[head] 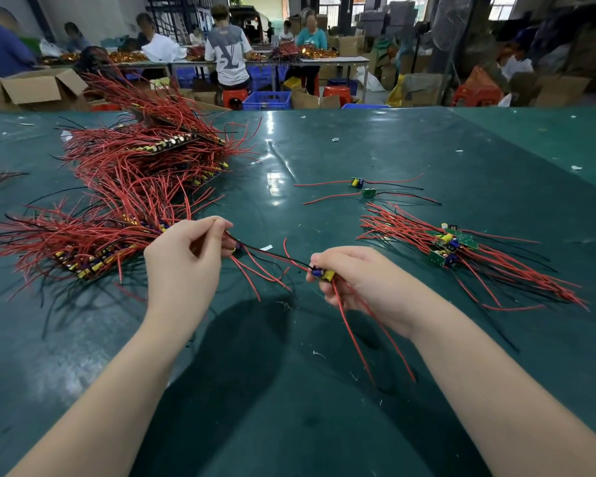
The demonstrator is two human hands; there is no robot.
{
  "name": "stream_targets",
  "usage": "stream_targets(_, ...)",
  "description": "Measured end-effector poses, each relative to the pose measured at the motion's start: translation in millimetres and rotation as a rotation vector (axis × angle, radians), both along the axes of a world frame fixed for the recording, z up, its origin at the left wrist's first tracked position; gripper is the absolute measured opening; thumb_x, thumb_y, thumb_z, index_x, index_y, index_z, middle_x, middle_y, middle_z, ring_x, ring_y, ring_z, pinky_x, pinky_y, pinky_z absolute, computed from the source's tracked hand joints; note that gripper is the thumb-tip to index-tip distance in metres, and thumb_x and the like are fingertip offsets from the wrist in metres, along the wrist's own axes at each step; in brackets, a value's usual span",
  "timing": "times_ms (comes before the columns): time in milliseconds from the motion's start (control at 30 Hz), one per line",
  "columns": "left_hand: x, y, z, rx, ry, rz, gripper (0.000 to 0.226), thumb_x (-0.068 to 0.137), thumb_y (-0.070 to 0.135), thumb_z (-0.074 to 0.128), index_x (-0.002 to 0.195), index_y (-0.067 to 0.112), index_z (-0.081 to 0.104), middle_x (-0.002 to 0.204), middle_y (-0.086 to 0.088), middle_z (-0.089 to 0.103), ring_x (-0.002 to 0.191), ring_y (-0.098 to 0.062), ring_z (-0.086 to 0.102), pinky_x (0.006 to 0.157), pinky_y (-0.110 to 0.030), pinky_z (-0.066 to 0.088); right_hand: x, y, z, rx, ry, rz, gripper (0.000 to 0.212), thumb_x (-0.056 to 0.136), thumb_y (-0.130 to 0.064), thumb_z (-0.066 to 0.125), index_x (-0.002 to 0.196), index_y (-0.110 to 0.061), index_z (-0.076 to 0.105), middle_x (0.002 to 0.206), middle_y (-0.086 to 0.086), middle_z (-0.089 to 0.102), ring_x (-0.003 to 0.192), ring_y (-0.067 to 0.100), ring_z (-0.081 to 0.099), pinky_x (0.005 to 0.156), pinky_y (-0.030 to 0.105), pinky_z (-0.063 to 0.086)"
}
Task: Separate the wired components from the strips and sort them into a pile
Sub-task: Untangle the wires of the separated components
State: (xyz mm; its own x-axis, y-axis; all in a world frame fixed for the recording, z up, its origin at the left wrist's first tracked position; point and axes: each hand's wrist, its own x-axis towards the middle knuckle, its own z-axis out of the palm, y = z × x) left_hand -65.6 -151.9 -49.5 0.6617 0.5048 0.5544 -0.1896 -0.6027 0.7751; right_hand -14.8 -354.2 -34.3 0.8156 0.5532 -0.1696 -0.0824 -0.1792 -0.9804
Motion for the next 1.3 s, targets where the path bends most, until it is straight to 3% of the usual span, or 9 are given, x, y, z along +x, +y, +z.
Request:
stream_targets(67,0,2,-2,0.145,-0.016,0.055,0.018,0.096,0.016,0.055,0.089,0.019,0.072,0.079,0.008,0.067,0.074,-0.016,0.069,0.08,-0.044,0.056,-3,1,2,0.04,0.028,0.026,0.026,0.095,-0.022,0.054,0.072,-0.013,0.064,0.06,0.0,0.053,0.051,0.009,0.045,0.051,0.019,0.037)
stream_targets(133,1,3,-3,0.104,-0.02,0.05,0.019,0.096,0.016,0.055,0.087,0.02,0.071,0.077,0.009,0.068,0.071,-0.013,0.07,0.077,-0.042,0.058,-4,2,3,0.041,0.033,0.039,0.026,0.095,-0.022,0.055,0.072,-0.015,0.064,0.068,0.004,0.054,0.053,0.009,0.046,0.052,0.018,0.039)
stream_targets(200,2,2,-2,-0.097,-0.006,-0.01,0.022,0.096,0.014,0.055,0.082,0.022,0.07,0.069,0.008,0.07,0.067,-0.009,0.071,0.072,-0.031,0.06,-5,2,3,0.021,0.027,0.041,0.026,0.095,-0.023,0.055,0.071,-0.016,0.064,0.076,0.01,0.053,0.056,0.012,0.045,0.055,0.021,0.039)
stream_targets(300,5,-1,1,-0.446,0.005,-0.115,0.024,0.096,0.009,0.055,0.08,0.015,0.071,0.065,0.007,0.069,0.065,-0.008,0.069,0.065,-0.019,0.056,-5,0,4,-0.032,0.005,0.046,0.029,0.096,-0.026,0.054,0.072,-0.014,0.065,0.068,0.006,0.054,0.055,0.014,0.047,0.058,0.024,0.041)
stream_targets(467,6,-5,5,-0.763,0.012,-0.249,0.018,0.096,0.006,0.053,0.086,0.004,0.068,0.079,-0.006,0.062,0.062,-0.005,0.064,0.067,-0.014,0.054,-8,1,4,-0.086,-0.015,0.056,0.028,0.097,-0.025,0.052,0.079,-0.01,0.065,0.062,0.003,0.059,0.048,0.013,0.055,0.055,0.022,0.046)
stream_targets(800,2,-12,8,-0.957,0.102,-0.415,0.01,0.09,0.0,0.057,0.092,0.001,0.066,0.077,-0.004,0.072,0.072,-0.008,0.07,0.068,-0.014,0.054,-10,3,3,-0.055,0.004,0.025,0.026,0.098,-0.026,0.052,0.083,-0.01,0.067,0.066,0.004,0.062,0.051,0.013,0.057,0.051,0.02,0.047)
stream_targets(1067,2,-10,13,-1.182,0.159,-0.415,0.009,0.09,0.0,0.057,0.088,0.001,0.066,0.068,-0.005,0.07,0.062,-0.006,0.068,0.053,-0.008,0.05,-12,1,3,-0.066,-0.053,0.111,0.024,0.097,-0.026,0.054,0.086,-0.008,0.067,0.068,0.003,0.063,0.056,0.014,0.058,0.055,0.02,0.05)
stream_targets(1200,2,-10,13,-1.292,0.12,-0.444,0.008,0.09,0.002,0.058,0.091,0.0,0.066,0.072,-0.006,0.069,0.064,-0.005,0.068,0.055,-0.008,0.05,-11,2,-1,-0.048,-0.093,0.117,0.026,0.094,-0.033,0.06,0.085,-0.013,0.073,0.075,0.004,0.069,0.065,0.013,0.062,0.066,0.025,0.055)
stream_targets(1300,3,-11,11,-1.215,0.08,-0.477,0.011,0.092,0.004,0.056,0.095,0.0,0.066,0.08,-0.006,0.072,0.075,-0.008,0.071,0.063,-0.011,0.053,-11,2,-3,-0.126,-0.196,0.112,0.029,0.087,-0.049,0.063,0.083,-0.025,0.078,0.079,0.003,0.065,0.068,0.01,0.049,0.066,0.025,0.043)
